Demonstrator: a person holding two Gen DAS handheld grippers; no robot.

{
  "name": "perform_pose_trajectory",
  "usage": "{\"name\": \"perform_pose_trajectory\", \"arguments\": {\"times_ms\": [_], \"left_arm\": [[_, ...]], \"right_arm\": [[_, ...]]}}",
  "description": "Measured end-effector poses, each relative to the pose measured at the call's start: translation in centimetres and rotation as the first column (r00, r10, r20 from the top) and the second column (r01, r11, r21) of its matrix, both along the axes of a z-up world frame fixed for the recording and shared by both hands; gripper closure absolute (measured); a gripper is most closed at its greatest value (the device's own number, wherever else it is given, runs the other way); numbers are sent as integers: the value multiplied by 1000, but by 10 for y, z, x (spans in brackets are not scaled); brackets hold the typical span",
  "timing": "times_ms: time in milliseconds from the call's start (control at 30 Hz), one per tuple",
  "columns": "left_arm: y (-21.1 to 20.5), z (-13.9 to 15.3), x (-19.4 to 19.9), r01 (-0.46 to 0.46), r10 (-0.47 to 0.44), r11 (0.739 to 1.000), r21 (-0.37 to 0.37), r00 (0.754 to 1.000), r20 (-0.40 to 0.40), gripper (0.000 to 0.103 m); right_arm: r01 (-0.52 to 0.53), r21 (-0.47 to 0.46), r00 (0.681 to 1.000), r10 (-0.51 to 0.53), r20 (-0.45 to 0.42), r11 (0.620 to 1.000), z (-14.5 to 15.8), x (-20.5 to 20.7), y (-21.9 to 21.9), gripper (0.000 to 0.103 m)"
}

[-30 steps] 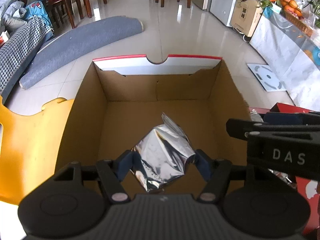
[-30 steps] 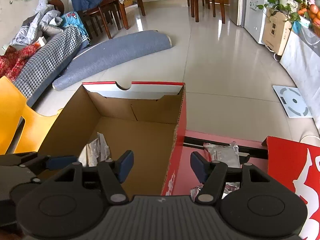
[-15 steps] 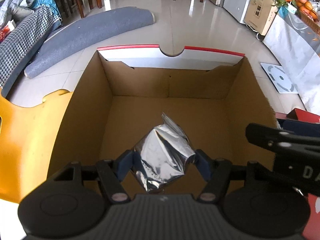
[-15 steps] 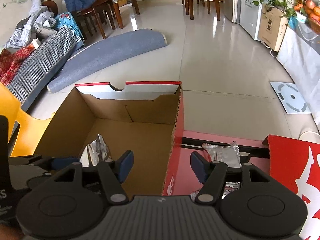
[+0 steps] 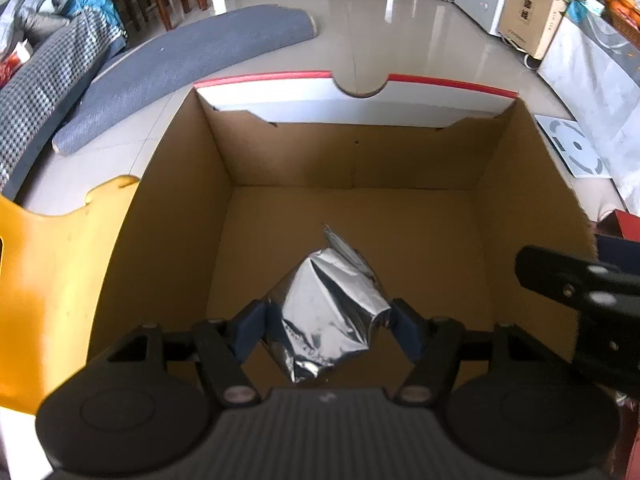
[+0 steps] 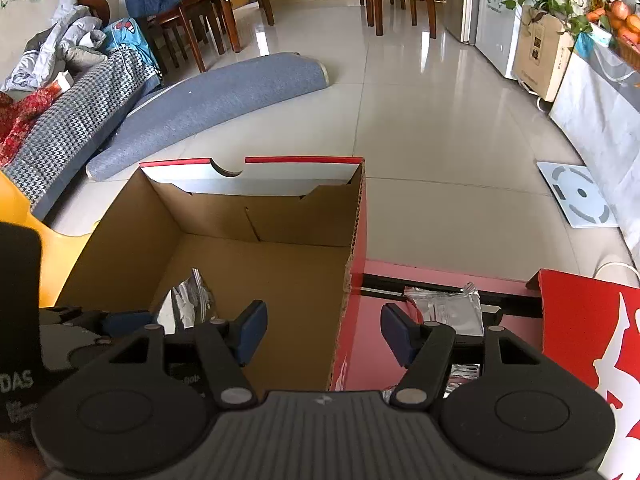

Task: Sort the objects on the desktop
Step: 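Lower the silver packet into the cardboard box with the left tool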

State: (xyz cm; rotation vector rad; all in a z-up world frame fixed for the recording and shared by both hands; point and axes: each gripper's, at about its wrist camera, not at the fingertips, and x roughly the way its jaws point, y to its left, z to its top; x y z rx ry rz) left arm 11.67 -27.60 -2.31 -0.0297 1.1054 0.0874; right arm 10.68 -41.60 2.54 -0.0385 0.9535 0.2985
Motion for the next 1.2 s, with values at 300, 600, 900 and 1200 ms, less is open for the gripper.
{"name": "perform_pose_trajectory", "arguments": {"times_ms": [300, 600, 900, 1200], "left_arm": [[5, -11, 8, -23, 23, 1000, -7, 999, -24, 37], [13, -26, 16, -62, 62, 998, 5, 996, -61, 37], [11, -30, 19, -48, 50, 998, 36, 997, -60, 31], [2, -28, 18, -15, 17, 999, 38, 998, -56, 4]], "right_arm": [[-4, 3, 1000, 4, -3, 1000, -1, 0, 1, 40], [-11, 9, 1000, 11, -13, 1000, -2, -1, 1, 40], [-11, 14, 1000, 12, -23, 1000, -3, -1, 2, 40], [-16, 22, 999, 16, -29, 1000, -3, -2, 1, 40]]}}
